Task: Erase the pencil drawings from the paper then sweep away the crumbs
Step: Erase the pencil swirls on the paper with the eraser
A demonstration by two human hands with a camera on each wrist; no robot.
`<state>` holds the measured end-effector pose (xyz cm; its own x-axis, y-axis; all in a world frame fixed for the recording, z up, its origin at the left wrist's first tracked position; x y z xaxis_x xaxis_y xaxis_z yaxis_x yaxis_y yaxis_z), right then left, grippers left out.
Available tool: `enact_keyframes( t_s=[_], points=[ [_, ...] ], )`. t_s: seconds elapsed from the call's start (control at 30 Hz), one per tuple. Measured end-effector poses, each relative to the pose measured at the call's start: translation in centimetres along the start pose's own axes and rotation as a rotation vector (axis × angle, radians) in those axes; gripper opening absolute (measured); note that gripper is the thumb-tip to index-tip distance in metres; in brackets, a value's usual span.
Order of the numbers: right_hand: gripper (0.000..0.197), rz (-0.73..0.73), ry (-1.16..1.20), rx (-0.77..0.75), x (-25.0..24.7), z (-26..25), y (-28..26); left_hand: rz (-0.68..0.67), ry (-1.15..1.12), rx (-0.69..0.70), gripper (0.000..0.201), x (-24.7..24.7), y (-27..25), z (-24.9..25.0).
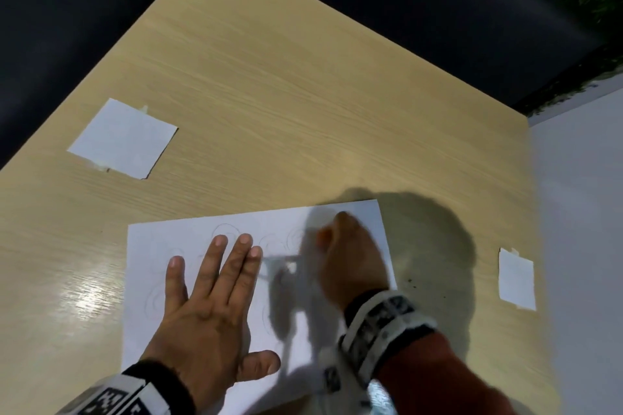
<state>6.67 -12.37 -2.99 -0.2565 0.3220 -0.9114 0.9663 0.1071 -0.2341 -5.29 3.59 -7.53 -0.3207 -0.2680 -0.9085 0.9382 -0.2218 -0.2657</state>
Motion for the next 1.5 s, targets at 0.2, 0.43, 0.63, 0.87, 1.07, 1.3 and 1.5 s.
enact_keyframes(
  t_s=[0.2,0.43,0.63,0.87,1.07,1.3,1.5],
  points=[
    [0.013,0.074,-0.004,0.273,-2.8,3.0,1.9,0.004,-0.022,-0.016,0.131,0.2,0.0,0.1],
    [0.011,-0.049,0.065,-0.115,1.8,-4.2,-2.0,0.047,-0.008,-0.031,0.128,0.1,-0.1,0.1],
    [0.01,0.015,0.024,0.164,-2.0,0.4,0.5,0.036,-0.026,-0.038,0.133,0.3,-0.1,0.0],
    [0.009,-0.064,0.032,-0.089,1.4,-3.6,-0.9,0.04,-0.016,-0.03,0.13,0.2,0.0,-0.1],
    [0.007,-0.004,0.059,0.102,-0.7,-2.6,0.1,0.003,-0.089,-0.059,0.134,-0.1,-0.1,0.1],
    [0.009,-0.027,0.0,0.092,-0.1,-1.7,1.0,-0.005,-0.084,-0.046,0.135,0.1,0.0,0.0],
    [0.018,-0.066,0.039,-0.013,1.1,-4.0,-1.6,0.007,-0.104,-0.071,0.136,0.0,0.0,0.0]
  ],
)
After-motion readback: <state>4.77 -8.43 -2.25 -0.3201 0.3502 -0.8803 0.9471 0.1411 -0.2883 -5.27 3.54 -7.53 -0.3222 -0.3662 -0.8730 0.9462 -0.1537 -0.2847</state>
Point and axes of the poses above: each hand's wrist, its own y-axis towards the middle knuckle, its own x-axis out of the palm, z = x × y, the point moved 3 cm from there along y, towards the middle knuckle, and after that the axes turned 1 degree about -z, right-handed, at the moved point
